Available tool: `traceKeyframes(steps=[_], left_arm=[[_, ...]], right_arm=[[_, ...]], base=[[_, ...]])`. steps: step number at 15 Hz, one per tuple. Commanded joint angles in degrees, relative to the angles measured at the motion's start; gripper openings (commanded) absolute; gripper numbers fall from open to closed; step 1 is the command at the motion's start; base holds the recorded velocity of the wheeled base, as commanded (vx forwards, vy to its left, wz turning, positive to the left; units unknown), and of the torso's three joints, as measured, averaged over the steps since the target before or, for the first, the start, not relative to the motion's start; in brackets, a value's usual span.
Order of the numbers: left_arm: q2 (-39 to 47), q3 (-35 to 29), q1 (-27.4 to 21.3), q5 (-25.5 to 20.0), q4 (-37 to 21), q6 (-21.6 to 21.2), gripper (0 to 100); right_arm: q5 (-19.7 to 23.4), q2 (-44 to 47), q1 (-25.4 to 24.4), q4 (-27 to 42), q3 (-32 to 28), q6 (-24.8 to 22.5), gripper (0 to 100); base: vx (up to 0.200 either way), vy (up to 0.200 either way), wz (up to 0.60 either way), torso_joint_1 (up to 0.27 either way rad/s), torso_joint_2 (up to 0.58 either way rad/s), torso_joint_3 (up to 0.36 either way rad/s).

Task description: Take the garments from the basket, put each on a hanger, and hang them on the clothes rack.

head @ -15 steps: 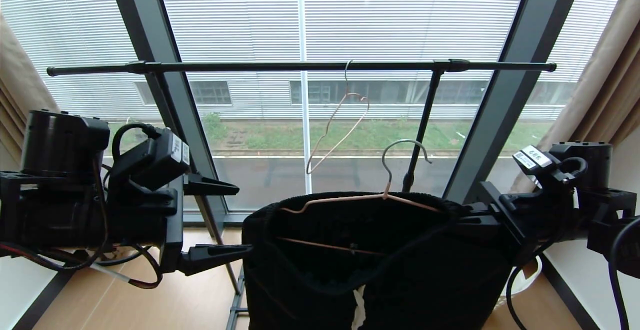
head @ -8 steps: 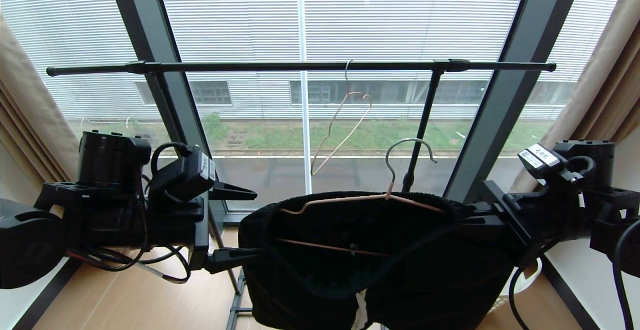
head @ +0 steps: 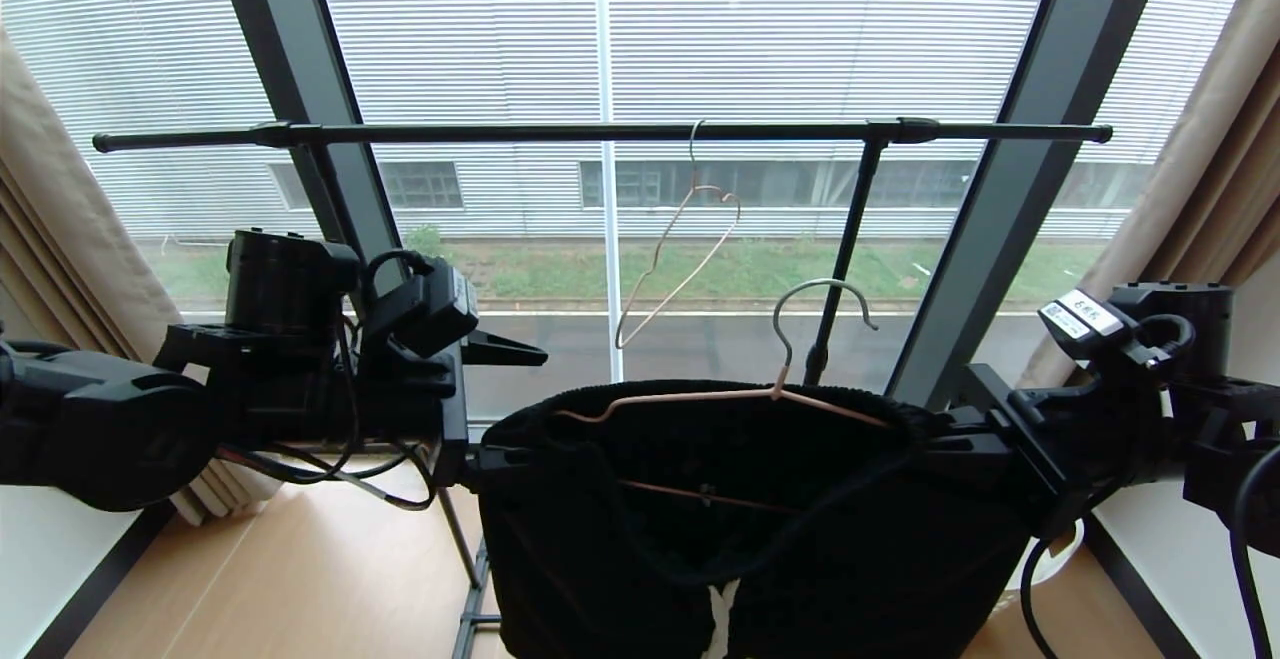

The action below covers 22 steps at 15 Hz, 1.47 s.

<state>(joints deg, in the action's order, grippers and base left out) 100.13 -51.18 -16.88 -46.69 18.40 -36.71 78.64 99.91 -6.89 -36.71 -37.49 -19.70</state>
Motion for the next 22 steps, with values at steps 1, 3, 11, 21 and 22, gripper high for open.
traceKeyframes(steps=[1,3,11,21,22], left_arm=[[2.79,-2.0,-1.57,0.02,-0.03,0.06,100],[3.49,-2.44,-2.8,0.02,-0.03,0.06,100],[5.25,-4.28,-7.46,0.9,-0.03,2.08,100],[5.77,-3.4,-8.87,1.25,-0.03,2.08,0],[5.77,-3.23,-8.87,1.25,-0.03,2.08,0]], right_arm=[[0.02,0.02,-0.06,-0.03,0.13,-0.08,0],[0.02,-0.07,-0.14,-0.03,0.13,-0.08,0],[0.11,0.02,-1.29,-0.03,0.13,-0.16,0],[1.6,-0.42,-1.46,-0.03,0.13,-0.16,0],[1.6,-0.33,-1.46,-0.03,0.13,-0.16,0]], base=[[0.0,0.0,0.0,0.0,0.0,0.0],[0.0,0.0,0.0,0.0,0.0,0.0],[0.0,0.0,0.0,0.0,0.0,0.0],[0.0,0.0,0.0,0.0,0.0,0.0],[0.0,0.0,0.0,0.0,0.0,0.0]])
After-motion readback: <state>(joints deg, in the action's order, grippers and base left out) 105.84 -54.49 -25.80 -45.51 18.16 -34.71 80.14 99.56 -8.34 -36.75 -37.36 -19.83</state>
